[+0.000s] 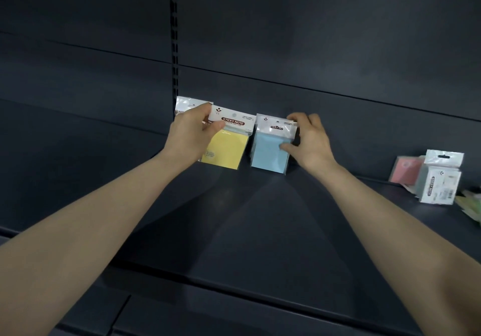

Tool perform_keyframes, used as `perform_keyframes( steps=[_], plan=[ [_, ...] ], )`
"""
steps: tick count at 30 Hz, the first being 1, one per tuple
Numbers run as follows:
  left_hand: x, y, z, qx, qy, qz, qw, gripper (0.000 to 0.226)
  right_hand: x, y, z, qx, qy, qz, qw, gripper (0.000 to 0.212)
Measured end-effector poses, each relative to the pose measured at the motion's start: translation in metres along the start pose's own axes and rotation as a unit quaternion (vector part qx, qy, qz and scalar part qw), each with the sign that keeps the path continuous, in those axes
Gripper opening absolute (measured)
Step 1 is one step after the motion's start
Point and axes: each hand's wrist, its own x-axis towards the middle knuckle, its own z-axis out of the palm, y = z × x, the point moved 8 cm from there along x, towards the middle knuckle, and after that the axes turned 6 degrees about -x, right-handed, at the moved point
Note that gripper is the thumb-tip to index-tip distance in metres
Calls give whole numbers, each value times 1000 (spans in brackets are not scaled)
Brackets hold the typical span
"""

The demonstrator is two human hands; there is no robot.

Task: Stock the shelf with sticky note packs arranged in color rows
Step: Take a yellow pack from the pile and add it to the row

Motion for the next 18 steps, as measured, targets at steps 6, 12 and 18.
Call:
perform_keyframes(
  steps=[6,12,18],
  plan=[
    [-2,6,5,-9,-13,12,1000,21,-5,10,-25,-27,43,-1,999,34],
    [-6,28,30,-21,-43,27,999,22,-23,1,-54,0,42,-37,998,16],
    [-19,64,72,-63,-83,54,993,11,-53,7,-60,98,-116,-13,988,23]
  ],
)
